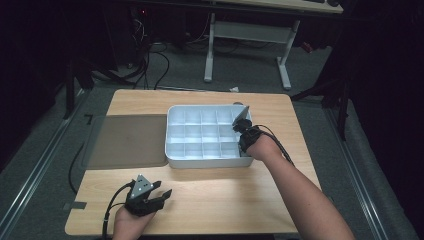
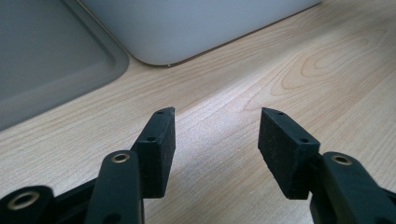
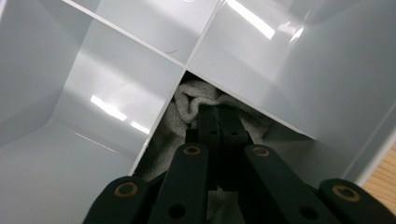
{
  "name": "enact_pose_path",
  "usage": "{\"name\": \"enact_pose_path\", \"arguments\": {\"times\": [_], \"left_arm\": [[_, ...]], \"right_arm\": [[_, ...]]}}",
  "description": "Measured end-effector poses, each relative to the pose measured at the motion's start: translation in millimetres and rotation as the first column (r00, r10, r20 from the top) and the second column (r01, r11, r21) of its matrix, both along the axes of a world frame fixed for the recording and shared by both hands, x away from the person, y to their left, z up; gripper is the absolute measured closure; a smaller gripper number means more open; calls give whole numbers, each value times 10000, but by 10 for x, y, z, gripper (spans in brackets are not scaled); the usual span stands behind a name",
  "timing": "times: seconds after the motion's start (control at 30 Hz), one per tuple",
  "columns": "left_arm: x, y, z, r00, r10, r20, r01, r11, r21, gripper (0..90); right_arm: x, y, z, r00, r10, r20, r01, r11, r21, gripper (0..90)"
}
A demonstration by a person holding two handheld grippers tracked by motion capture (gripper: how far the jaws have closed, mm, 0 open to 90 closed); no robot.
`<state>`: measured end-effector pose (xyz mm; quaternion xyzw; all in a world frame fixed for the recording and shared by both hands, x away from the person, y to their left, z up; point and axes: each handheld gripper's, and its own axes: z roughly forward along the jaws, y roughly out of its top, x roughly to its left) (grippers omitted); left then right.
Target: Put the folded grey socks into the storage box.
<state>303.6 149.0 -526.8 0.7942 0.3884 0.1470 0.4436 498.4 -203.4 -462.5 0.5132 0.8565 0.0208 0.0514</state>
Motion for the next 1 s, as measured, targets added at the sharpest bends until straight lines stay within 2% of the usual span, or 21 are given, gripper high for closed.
{"name": "enact_pose_path", "arguments": {"times": [0.23, 0.27, 0.33, 0.57, 0.93, 1.0], "left_arm": [[4, -3, -4, 10000, -27, -30, 27, 10000, 33, 468], [9, -4, -4, 10000, -19, -9, 19, 10000, 37, 468], [14, -4, -2, 10000, -24, -17, 24, 10000, 62, 469], [-3, -10, -1, 9999, -62, 103, 60, 9999, 159, 469], [-6, -33, 2, 9999, -134, 97, 132, 9997, 209, 438], [-8, -39, 2, 9998, -163, 90, 161, 9996, 222, 427]], "right_arm": [[-28, -68, 137, 9997, -110, 195, 103, 9993, 363, 872], [-50, -106, 231, 9992, -169, 349, 147, 9979, 623, 862], [-74, -138, 310, 9981, -247, 563, 204, 9970, 749, 851], [-185, -243, 486, 9934, -398, 1074, 261, 9916, 1264, 805], [-388, -376, 553, 9891, -416, 1409, 136, 9809, 1942, 765], [-446, -430, 536, 9877, -376, 1517, 38, 9762, 2170, 728]]}}
